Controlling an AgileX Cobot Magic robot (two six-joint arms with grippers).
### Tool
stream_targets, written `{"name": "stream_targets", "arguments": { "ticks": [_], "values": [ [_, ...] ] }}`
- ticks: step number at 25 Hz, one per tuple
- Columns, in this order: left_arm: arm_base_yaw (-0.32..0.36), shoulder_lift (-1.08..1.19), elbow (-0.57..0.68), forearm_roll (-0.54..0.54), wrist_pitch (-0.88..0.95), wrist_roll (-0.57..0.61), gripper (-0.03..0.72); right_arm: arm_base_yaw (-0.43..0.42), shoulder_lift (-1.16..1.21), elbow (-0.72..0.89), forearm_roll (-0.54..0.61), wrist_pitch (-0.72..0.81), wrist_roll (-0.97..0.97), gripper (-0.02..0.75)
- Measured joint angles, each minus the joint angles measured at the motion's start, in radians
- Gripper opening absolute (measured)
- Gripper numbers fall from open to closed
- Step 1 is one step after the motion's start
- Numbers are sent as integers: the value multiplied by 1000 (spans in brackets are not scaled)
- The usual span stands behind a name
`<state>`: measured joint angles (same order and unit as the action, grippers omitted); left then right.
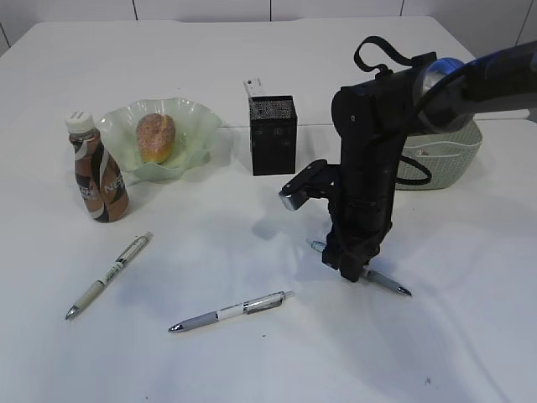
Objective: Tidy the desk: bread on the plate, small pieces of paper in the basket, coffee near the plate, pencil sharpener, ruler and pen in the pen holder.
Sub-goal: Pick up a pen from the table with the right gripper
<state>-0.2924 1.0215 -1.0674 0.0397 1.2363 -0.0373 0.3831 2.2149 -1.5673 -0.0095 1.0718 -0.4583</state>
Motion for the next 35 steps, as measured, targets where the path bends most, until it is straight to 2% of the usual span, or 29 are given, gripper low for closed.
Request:
{"name": "stream_targets", "arguments": {
  "ticks": [3, 4, 6, 10, 15, 19, 24, 31, 35],
  "values": [
    [0, 0, 0, 0, 0, 0, 508, 0, 0, 0, 0, 2, 0, 228],
    [0, 0, 0, 1, 0, 0, 509, 0, 0, 0, 0, 2, 0, 228],
    [0, 0, 0, 2, 0, 0, 508, 0, 1, 0, -2, 3, 0, 148],
    [0, 0, 0, 2, 0, 0, 508, 0, 2, -4, -4, 13, 0, 109],
    [0, 0, 0, 5, 0, 0, 508, 0, 16, -37, -4, 65, 17, 104],
    [0, 0, 0, 7, 0, 0, 506, 0, 35, -127, 17, 125, 83, 104],
    [0, 0, 0, 7, 0, 0, 506, 0, 35, -217, 47, 128, 152, 104],
    [0, 0, 0, 7, 0, 0, 506, 0, -28, -221, 97, 139, 205, 104],
    [0, 0, 0, -5, 0, 0, 505, 0, -95, -221, 101, 67, 254, 104]
  ]
}}
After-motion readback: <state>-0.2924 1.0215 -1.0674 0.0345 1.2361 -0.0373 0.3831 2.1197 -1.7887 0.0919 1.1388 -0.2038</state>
